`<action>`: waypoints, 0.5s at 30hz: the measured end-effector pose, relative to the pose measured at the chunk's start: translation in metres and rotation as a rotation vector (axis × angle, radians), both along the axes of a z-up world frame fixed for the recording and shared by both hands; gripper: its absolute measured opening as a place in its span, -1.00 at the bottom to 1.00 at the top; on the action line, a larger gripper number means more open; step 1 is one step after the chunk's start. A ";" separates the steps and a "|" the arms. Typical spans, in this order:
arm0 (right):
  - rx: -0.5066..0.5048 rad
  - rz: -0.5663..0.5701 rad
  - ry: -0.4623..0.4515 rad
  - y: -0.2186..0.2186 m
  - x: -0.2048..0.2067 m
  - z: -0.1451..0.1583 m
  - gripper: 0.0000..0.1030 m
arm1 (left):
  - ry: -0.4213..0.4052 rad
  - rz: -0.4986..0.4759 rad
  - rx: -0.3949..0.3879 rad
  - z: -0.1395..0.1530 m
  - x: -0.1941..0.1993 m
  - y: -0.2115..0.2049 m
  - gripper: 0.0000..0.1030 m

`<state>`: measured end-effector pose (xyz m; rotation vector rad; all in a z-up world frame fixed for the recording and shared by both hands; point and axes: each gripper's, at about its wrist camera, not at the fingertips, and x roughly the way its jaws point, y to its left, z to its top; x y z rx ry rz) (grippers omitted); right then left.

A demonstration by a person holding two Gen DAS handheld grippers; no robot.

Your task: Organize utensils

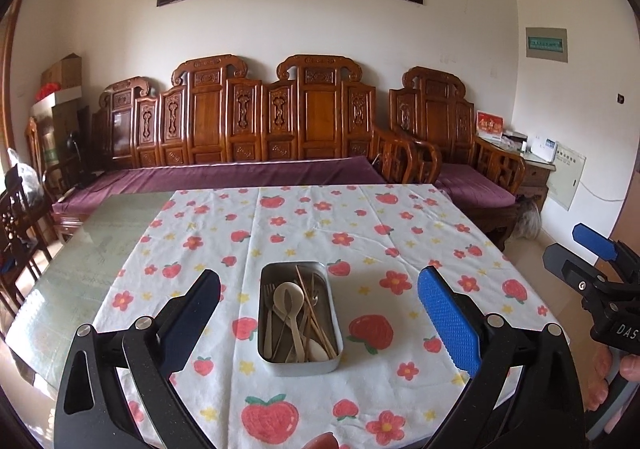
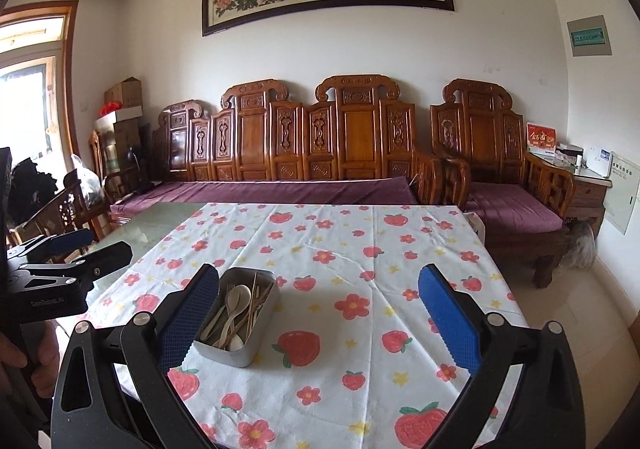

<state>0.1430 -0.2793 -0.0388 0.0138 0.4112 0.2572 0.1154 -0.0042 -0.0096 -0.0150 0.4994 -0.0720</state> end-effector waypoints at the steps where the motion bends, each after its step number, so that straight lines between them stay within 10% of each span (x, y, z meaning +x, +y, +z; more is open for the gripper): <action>1: 0.000 -0.001 -0.001 0.000 0.000 0.000 0.95 | 0.001 0.002 -0.001 0.000 0.000 0.000 0.85; 15: 0.003 -0.005 0.001 -0.002 0.000 -0.001 0.95 | 0.010 0.022 -0.003 -0.004 -0.001 0.001 0.85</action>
